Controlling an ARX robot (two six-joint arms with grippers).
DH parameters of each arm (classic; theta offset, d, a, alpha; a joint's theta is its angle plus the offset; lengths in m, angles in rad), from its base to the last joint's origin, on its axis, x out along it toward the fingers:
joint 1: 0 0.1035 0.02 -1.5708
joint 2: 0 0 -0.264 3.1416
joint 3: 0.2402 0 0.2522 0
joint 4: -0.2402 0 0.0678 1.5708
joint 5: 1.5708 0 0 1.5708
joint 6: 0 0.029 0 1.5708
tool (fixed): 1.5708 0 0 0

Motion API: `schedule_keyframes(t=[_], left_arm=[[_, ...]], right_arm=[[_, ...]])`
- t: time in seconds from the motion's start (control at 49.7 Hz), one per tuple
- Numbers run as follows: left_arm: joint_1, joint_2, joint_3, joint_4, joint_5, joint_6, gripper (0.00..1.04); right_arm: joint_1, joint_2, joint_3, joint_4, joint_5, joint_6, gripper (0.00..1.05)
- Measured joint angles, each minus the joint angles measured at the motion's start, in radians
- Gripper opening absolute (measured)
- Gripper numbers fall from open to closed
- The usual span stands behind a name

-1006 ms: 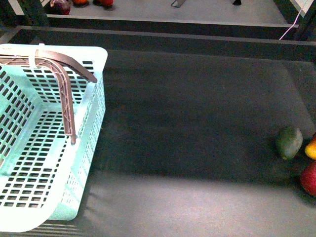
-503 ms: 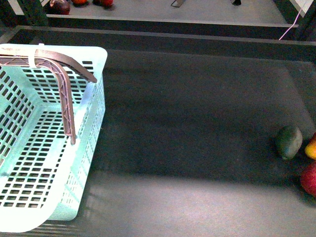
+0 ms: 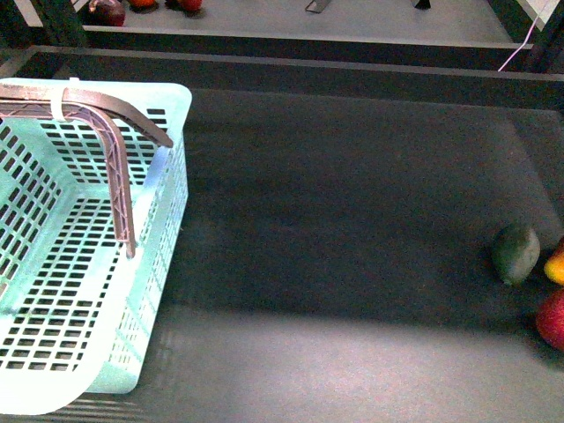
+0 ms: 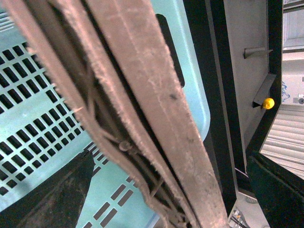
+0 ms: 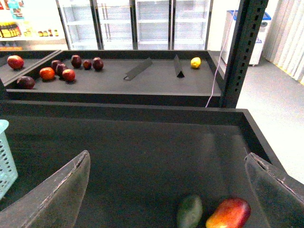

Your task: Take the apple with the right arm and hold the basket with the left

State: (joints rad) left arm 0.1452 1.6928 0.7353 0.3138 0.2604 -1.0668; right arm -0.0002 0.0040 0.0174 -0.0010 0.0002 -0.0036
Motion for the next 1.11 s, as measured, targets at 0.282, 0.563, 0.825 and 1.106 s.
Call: schedule_keyframes(t=[0.282, 0.563, 0.825, 1.106], left_arm=[[-0.013, 0.050, 0.035, -0.034, -0.047, -0.016, 0.88], [-0.006, 0.072, 0.099, -0.087, -0.050, -0.013, 0.34], [-0.006, 0.042, 0.113, -0.155, -0.031, -0.074, 0.18], [-0.074, -0.106, 0.113, -0.250, -0.008, 0.029, 0.18]], right_arm=[[0.000, 0.000, 0.000, 0.000, 0.000, 0.000, 0.96], [0.000, 0.000, 0.000, 0.000, 0.000, 0.000, 0.96], [0.000, 0.000, 0.000, 0.000, 0.000, 0.000, 0.96], [0.000, 0.000, 0.000, 0.000, 0.000, 0.000, 0.96]])
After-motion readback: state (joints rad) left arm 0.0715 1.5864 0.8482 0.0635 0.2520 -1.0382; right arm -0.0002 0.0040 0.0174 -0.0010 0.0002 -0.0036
